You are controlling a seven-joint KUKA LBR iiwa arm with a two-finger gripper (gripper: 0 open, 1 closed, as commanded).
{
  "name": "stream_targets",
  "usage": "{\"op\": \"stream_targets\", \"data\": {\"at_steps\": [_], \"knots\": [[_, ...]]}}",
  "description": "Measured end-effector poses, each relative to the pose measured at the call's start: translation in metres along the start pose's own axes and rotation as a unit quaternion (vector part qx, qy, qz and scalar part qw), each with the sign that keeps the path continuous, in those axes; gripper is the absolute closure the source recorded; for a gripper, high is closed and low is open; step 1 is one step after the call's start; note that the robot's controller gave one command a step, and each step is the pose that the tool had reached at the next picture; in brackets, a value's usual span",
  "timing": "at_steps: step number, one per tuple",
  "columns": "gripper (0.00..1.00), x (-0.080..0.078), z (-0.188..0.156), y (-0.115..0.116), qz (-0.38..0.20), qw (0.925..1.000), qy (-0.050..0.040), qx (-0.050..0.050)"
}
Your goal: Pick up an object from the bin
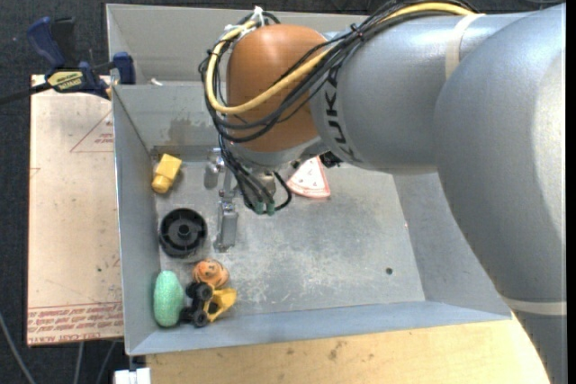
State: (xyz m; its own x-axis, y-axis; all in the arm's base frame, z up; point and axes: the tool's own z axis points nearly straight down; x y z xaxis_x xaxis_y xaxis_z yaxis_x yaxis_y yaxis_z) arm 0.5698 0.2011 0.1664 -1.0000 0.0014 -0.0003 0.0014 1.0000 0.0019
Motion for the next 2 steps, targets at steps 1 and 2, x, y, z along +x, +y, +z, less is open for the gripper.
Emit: {"op": "stream_targets", "data": {"at_steps": [1, 2], "knots": [[1.00, 0.0000, 0.0000, 0.0000, 0.000, 1.0000, 0.0000, 0.000], [0.00, 0.0000, 0.0000, -0.0001, 0.000, 1.0000, 0.0000, 0.000]]}}
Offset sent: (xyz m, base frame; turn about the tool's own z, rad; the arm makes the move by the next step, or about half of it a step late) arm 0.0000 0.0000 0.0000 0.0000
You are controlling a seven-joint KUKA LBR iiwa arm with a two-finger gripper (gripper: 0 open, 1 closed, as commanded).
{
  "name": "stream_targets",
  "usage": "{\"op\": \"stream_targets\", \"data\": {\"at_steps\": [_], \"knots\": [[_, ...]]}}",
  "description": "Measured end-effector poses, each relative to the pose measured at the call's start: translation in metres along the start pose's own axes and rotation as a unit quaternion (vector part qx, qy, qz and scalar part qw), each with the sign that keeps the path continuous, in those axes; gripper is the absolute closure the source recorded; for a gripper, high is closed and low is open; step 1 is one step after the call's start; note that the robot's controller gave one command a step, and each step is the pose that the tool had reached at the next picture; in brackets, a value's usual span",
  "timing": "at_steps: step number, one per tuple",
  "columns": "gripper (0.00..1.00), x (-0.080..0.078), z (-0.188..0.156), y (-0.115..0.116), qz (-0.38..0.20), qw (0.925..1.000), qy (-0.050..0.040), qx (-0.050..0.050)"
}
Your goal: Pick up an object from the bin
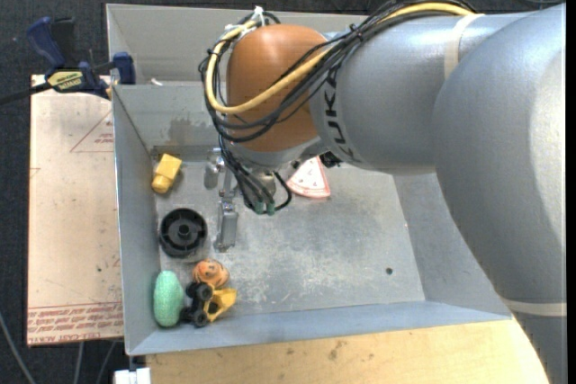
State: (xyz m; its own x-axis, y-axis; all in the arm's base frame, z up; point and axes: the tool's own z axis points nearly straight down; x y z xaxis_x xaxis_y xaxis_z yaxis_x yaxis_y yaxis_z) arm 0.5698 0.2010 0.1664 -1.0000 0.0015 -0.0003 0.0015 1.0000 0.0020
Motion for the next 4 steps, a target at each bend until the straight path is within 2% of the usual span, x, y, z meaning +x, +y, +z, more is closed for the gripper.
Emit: {"op": "stream_targets", "data": {"at_steps": [1, 2, 3, 4], "knots": [[0.00, 0.000, 0.000, 0.000, 0.000, 1.0000, 0.0000, 0.000], [0.00, -0.002, 0.018, 0.012, -0.029, 0.9996, -0.0038, 0.000], [0.00, 0.035, 0.046, 0.024, -0.029, 0.9996, 0.0012, 0.001], [1.00, -0.017, 0.087, 0.032, -0.014, 0.9999, -0.0075, -0.003]]}}
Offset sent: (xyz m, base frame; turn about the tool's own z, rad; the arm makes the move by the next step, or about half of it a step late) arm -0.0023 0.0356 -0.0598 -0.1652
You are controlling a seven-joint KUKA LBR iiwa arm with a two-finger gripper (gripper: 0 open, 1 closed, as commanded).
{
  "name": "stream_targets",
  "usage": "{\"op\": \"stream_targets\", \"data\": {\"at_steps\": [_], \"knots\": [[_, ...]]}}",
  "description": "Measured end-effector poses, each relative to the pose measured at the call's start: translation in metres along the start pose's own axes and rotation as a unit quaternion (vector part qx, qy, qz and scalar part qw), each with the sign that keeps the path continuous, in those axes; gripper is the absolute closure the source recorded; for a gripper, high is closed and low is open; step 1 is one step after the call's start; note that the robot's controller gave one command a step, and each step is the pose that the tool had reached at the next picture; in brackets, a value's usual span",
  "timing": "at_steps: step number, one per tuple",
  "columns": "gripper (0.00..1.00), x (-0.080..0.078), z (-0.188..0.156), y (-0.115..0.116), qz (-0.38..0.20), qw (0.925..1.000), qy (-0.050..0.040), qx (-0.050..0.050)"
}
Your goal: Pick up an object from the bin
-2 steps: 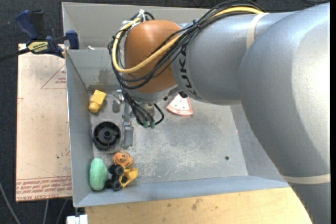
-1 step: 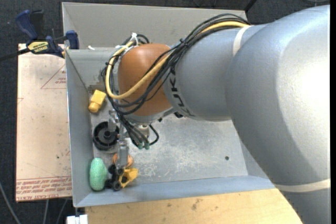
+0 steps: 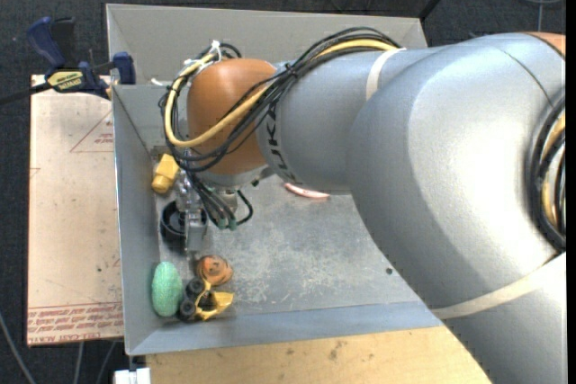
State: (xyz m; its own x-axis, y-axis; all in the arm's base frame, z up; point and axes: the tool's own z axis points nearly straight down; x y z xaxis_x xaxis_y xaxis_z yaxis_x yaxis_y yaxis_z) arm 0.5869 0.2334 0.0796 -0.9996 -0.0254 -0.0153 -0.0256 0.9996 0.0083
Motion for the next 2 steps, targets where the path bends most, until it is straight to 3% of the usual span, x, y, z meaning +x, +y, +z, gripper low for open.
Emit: {"op": "stream_targets", "data": {"at_steps": [1, 2], "knots": [[1.00, 0.000, 0.000, 0.000, 0.000, 1.0000, -0.0001, 0.000], [1.00, 0.024, -0.017, 0.009, -0.004, 1.0000, 0.0028, 0.002]]}}
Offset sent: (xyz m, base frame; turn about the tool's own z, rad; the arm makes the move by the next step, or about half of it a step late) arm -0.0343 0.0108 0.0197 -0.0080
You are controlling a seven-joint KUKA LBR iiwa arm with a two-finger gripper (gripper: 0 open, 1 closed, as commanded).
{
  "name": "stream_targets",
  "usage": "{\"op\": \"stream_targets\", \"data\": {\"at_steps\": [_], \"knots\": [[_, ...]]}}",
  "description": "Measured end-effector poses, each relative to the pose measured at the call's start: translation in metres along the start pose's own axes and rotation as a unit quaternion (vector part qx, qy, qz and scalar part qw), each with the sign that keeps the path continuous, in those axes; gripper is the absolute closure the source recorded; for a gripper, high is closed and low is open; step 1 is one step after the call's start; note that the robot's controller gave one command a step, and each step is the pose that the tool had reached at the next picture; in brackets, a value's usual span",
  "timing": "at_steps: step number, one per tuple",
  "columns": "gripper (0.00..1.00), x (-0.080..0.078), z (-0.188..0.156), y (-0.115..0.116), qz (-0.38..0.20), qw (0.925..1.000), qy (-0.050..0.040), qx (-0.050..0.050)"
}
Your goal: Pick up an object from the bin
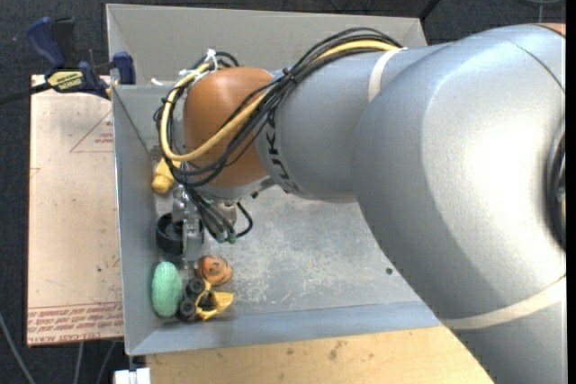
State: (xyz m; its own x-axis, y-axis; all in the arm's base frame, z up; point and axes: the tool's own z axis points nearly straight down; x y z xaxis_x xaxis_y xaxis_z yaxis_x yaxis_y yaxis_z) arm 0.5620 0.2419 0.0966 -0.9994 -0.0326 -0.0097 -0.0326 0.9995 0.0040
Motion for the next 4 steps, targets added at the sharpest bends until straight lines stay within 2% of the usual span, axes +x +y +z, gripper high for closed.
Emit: {"op": "stream_targets", "data": {"at_steps": [1, 2, 3, 4], "knots": [[1.00, 0.001, -0.004, 0.004, -0.001, 1.0000, 0.0055, 0.001], [1.00, 0.001, -0.003, 0.002, -0.003, 1.0000, 0.0016, 0.001], [1.00, 0.031, -0.024, 0.000, -0.007, 1.0000, 0.0065, 0.002], [1.00, 0.042, -0.043, 0.004, -0.007, 1.0000, 0.0042, 0.001]]}}
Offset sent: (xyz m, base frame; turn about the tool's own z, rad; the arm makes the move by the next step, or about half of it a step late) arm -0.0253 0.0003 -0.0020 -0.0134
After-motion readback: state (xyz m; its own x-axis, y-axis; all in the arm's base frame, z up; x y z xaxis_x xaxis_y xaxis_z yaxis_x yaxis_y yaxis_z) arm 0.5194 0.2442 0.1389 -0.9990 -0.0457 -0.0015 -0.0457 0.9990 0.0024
